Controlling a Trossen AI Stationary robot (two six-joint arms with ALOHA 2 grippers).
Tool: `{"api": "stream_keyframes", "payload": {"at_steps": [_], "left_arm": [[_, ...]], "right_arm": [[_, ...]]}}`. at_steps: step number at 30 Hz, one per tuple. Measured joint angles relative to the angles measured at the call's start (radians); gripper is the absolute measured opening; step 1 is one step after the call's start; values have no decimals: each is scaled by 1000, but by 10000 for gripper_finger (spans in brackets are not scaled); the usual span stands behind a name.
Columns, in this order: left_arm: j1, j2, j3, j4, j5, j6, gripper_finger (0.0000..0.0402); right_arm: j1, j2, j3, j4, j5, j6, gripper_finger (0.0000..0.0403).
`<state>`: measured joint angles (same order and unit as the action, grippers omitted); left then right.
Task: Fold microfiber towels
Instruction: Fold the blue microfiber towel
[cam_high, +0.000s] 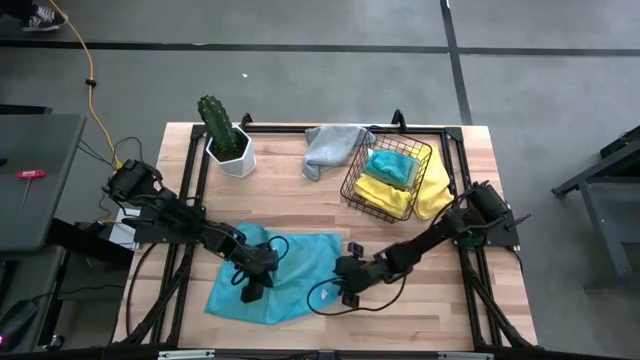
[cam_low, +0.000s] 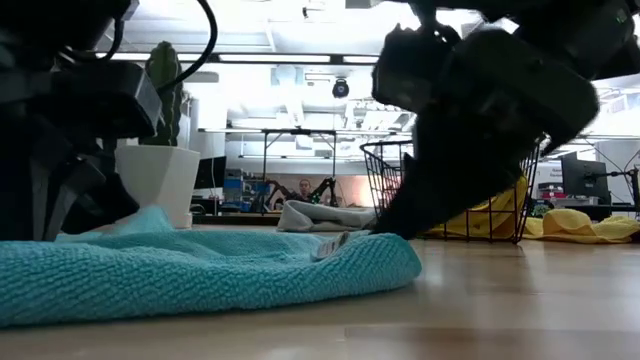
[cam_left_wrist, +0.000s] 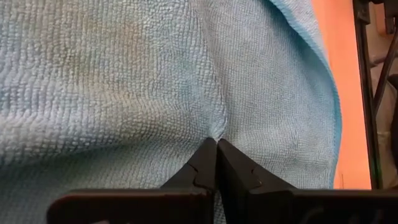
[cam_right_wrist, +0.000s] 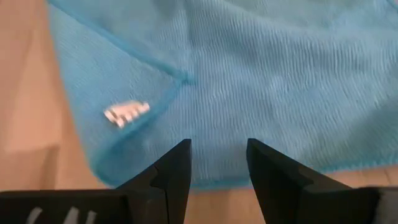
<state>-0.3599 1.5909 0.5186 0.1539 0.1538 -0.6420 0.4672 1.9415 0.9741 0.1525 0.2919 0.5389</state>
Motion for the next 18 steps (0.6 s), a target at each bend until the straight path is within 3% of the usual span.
{"api": "stream_keyframes", "payload": {"at_steps": [12, 18], "left_arm": [[34, 0, 0, 5, -2, 31, 0], [73, 1, 35, -19, -38, 130, 7]], "right_arm": [[4, -6, 6, -180, 24, 26, 149], [5, -6, 5, -188, 23, 20, 149]]}}
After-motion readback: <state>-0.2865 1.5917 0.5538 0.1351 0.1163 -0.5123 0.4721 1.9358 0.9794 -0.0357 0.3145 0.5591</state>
